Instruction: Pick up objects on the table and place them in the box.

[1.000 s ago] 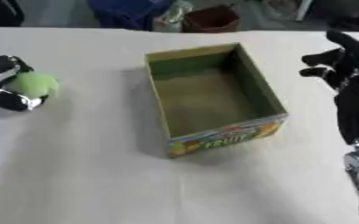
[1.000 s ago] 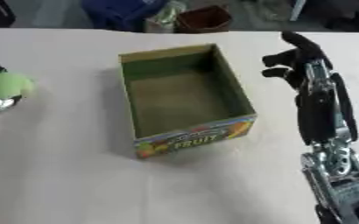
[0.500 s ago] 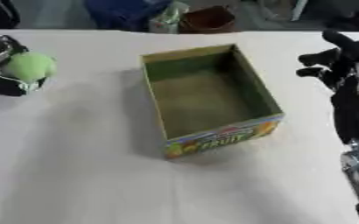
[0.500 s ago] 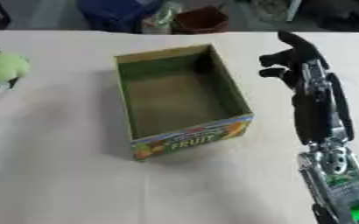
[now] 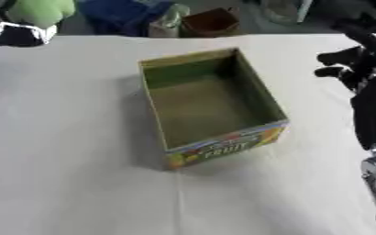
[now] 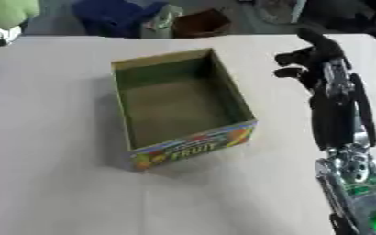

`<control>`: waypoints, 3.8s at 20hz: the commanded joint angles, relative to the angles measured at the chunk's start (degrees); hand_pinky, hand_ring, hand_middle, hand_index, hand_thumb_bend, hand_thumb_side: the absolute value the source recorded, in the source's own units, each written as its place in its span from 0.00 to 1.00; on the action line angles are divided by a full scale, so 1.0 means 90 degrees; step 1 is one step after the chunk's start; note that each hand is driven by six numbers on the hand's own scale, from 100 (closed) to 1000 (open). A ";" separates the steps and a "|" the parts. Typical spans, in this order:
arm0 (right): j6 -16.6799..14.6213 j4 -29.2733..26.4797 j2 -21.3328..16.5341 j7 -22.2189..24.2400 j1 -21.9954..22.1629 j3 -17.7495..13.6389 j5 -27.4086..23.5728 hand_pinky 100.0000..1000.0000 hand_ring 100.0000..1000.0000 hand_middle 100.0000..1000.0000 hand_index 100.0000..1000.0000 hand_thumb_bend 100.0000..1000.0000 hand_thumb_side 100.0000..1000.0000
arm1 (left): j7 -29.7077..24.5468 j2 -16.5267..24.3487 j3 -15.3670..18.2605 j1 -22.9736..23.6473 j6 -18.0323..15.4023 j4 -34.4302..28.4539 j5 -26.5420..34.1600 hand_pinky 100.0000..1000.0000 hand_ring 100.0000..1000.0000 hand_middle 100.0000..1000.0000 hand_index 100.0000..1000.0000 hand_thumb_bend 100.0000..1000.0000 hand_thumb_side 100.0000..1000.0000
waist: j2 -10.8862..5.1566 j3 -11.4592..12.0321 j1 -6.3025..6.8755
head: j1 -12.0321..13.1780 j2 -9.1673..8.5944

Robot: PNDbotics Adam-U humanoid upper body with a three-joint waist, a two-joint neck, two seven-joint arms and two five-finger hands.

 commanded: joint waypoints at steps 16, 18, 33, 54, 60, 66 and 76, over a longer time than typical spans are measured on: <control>-0.0125 -0.0129 0.0234 0.0267 -0.0482 0.0264 -0.0564 0.60 0.68 0.49 0.85 0.00 1.00 | 0.0760 -0.1349 -0.0371 -0.0119 -0.0753 0.0287 -0.0587 0.19 0.32 0.24 0.41 0.00 0.25 | -0.0222 -0.0502 -0.0077 | 0.0621 0.0150; -0.0151 -0.0129 0.0279 0.0244 -0.0534 0.0281 -0.0614 0.60 0.68 0.49 0.85 0.00 1.00 | 0.0749 -0.1401 -0.0385 -0.0056 -0.1069 0.0462 -0.0272 0.19 0.32 0.24 0.41 0.00 0.26 | -0.0211 -0.0544 -0.0089 | 0.0672 0.0148; -0.0216 -0.0129 0.0508 0.0426 -0.0804 0.0498 -0.0867 0.65 0.68 0.49 0.85 0.00 1.00 | 0.0980 -0.1634 -0.0372 -0.0270 -0.2504 0.1514 -0.0759 0.24 0.37 0.28 0.44 0.00 0.24 | -0.0139 -0.0819 -0.0098 | 0.0925 0.0130; -0.0494 -0.0129 0.0769 0.0228 -0.1220 0.0648 -0.1378 0.64 0.67 0.48 0.83 0.00 0.97 | 0.1566 -0.1687 -0.0398 -0.0497 -0.2942 0.2196 -0.4218 0.44 0.52 0.49 0.65 0.00 0.18 | -0.0005 -0.1248 -0.0060 | 0.1338 -0.0001; -0.0472 -0.0129 0.0765 0.0228 -0.1173 0.0652 -0.1354 0.64 0.67 0.48 0.83 0.00 0.97 | 0.0979 -0.1681 -0.0398 -0.0479 -0.3309 0.2164 -0.4525 0.62 0.71 0.75 0.88 0.18 0.56 | -0.0017 -0.1226 -0.0054 | 0.1404 -0.0039; -0.0461 -0.0129 0.0775 0.0218 -0.1128 0.0649 -0.1340 0.64 0.67 0.48 0.84 0.00 0.97 | 0.0939 -0.1626 -0.0303 -0.0447 -0.3255 0.1985 -0.4470 0.70 0.79 0.85 1.00 0.80 1.00 | -0.0031 -0.1224 -0.0057 | 0.1383 -0.0035; -0.0502 -0.0129 0.0678 0.0143 -0.1051 0.0586 -0.1291 0.64 0.67 0.48 0.83 0.00 0.97 | 0.1603 -0.1477 -0.0133 -0.0343 -0.2618 0.1491 -0.3577 0.65 0.75 0.77 0.92 0.66 0.93 | -0.0050 -0.1041 -0.0057 | 0.1230 0.0093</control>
